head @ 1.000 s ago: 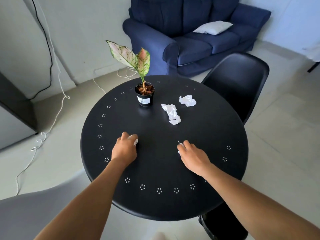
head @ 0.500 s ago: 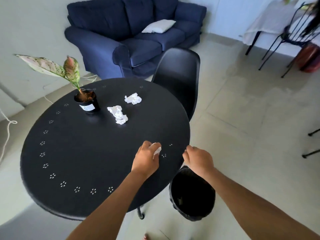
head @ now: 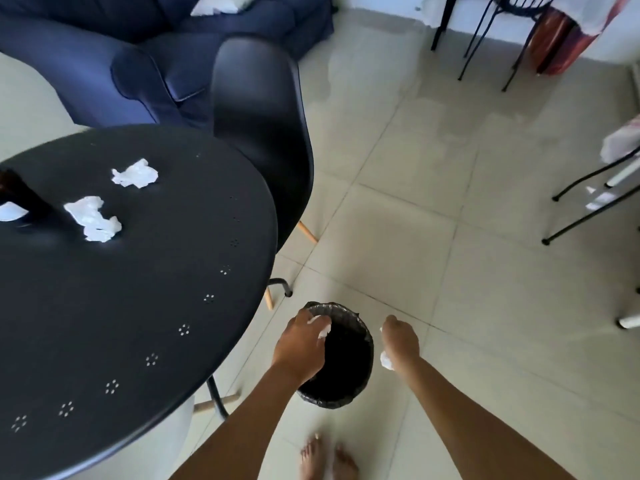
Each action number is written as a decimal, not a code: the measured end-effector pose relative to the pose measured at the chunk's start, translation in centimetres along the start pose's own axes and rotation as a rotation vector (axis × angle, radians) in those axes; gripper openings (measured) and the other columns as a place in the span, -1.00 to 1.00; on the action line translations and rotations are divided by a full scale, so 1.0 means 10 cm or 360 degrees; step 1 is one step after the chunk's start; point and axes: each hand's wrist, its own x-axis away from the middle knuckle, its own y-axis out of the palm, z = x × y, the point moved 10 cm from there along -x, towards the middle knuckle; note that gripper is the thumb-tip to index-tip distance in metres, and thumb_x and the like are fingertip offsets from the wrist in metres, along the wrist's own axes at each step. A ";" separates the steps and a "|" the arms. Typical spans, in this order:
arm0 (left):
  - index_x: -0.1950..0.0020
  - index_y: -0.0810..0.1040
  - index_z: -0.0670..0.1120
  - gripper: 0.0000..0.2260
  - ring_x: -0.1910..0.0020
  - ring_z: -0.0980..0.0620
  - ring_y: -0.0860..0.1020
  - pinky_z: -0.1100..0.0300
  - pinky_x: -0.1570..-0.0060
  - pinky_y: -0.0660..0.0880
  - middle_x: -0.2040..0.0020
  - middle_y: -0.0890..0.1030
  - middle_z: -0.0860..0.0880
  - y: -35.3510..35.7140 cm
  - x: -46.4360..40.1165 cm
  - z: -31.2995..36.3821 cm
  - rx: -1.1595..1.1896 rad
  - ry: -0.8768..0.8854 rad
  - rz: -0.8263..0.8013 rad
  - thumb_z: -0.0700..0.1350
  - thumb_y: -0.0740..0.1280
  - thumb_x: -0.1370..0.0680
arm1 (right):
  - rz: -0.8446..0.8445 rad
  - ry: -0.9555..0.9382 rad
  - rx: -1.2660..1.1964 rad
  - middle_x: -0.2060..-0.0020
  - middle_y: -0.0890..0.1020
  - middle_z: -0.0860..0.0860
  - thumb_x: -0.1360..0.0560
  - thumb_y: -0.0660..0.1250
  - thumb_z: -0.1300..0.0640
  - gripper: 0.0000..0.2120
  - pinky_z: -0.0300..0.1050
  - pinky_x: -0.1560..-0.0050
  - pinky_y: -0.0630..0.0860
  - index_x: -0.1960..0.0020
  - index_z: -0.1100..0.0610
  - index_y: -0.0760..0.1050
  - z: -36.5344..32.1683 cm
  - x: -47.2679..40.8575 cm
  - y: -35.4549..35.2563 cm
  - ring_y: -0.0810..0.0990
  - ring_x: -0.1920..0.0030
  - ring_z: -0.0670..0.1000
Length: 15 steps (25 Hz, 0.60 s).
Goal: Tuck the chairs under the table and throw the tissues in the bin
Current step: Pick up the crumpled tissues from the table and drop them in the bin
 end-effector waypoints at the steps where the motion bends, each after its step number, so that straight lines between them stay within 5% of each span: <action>1: -0.25 0.47 0.09 -0.68 -0.24 -0.07 0.46 0.04 -0.21 0.50 -0.27 0.42 -0.04 0.17 -0.04 -0.11 0.0013 -0.0041 -0.0034 -0.13 0.16 -0.53 | -0.0075 0.0138 -0.0118 -0.16 0.58 0.30 -0.58 -0.01 0.15 -0.59 -0.01 -0.11 0.45 -0.14 0.36 0.52 0.18 -0.11 0.14 0.56 -0.12 0.24; 6: -0.30 0.46 0.08 -0.67 -0.22 -0.06 0.48 0.08 -0.19 0.49 -0.23 0.42 -0.05 1.10 -0.45 -0.76 0.0033 -0.0200 -0.0177 -0.11 0.18 -0.55 | -0.0386 0.0558 -0.0533 -0.33 0.49 0.22 -0.59 0.08 0.04 -0.56 -0.01 0.21 0.47 -0.36 0.26 0.36 0.93 -0.74 1.00 0.55 -0.21 0.15; 11: -0.27 0.47 0.08 -0.69 -0.16 -0.06 0.51 0.10 -0.12 0.53 -0.18 0.44 -0.05 1.80 -0.83 -1.29 -0.0048 -0.0254 -0.0257 -0.10 0.22 -0.54 | -0.0510 0.0921 -0.0966 -0.35 0.44 0.11 -0.56 0.16 0.00 -0.65 0.22 -0.21 0.39 -0.29 0.11 0.40 1.52 -1.30 1.60 0.41 -0.35 0.18; 13: -0.28 0.47 0.07 -0.68 -0.15 -0.06 0.51 0.09 -0.10 0.54 -0.20 0.43 -0.05 1.97 -0.95 -1.41 -0.0080 -0.0275 -0.0276 -0.10 0.24 -0.53 | -0.0496 0.0755 -0.0880 -0.39 0.40 0.15 -0.59 0.11 0.00 -0.60 0.18 -0.23 0.39 -0.38 0.11 0.35 1.61 -1.55 1.69 0.38 -0.39 0.19; 15: -0.30 0.45 0.07 -0.67 -0.16 -0.07 0.51 0.07 -0.10 0.55 -0.23 0.42 -0.05 2.07 -1.02 -1.47 -0.0091 -0.0298 -0.0283 -0.09 0.24 -0.54 | -0.0372 0.0327 -0.0399 -0.36 0.45 0.19 -0.60 0.08 0.04 -0.60 0.04 -0.26 0.39 -0.37 0.18 0.38 1.56 -1.71 1.62 0.43 -0.35 0.19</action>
